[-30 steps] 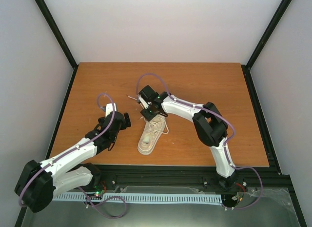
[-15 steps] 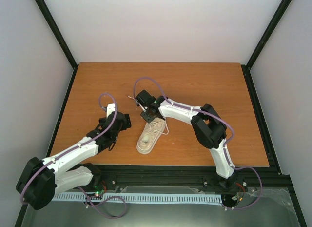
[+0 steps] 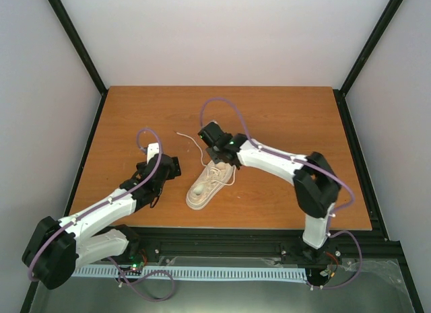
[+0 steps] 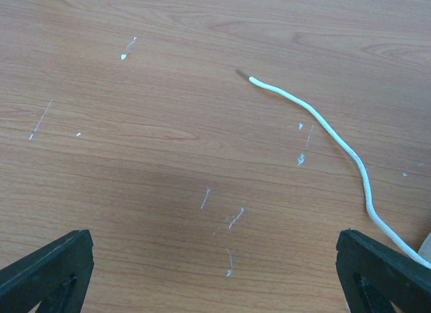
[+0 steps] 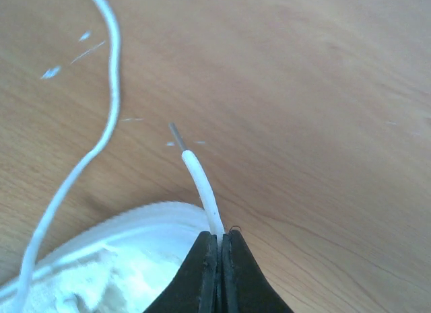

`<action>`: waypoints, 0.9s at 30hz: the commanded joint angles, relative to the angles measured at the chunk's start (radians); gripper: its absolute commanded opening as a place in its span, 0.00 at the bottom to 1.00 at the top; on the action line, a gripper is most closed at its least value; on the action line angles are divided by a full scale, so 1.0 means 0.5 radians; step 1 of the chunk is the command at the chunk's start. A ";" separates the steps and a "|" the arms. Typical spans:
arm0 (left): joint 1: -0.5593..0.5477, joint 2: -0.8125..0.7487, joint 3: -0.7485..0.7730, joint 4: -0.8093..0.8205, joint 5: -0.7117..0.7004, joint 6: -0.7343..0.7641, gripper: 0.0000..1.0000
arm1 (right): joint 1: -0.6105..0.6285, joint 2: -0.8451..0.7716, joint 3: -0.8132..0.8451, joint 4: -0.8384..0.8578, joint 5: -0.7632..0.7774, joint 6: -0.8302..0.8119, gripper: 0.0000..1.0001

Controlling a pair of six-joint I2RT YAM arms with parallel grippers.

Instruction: Tie the shoes

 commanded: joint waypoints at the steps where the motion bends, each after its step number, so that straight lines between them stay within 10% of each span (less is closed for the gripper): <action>1: 0.011 -0.021 0.062 0.018 -0.036 0.027 1.00 | -0.011 -0.353 -0.204 -0.013 0.449 0.361 0.03; 8: 0.011 -0.045 0.051 0.026 0.035 0.003 1.00 | -0.285 -0.792 -0.888 -0.079 0.398 1.123 0.09; 12: 0.011 -0.089 0.020 0.038 0.014 -0.011 1.00 | -0.445 -0.851 -1.050 0.011 0.211 1.178 0.64; 15: 0.011 -0.146 0.002 0.030 -0.011 -0.013 1.00 | -0.446 -0.817 -0.902 0.075 0.164 1.008 0.84; 27: 0.011 -0.293 -0.048 0.033 -0.061 0.003 1.00 | -0.324 0.084 0.143 0.330 -0.572 0.388 0.90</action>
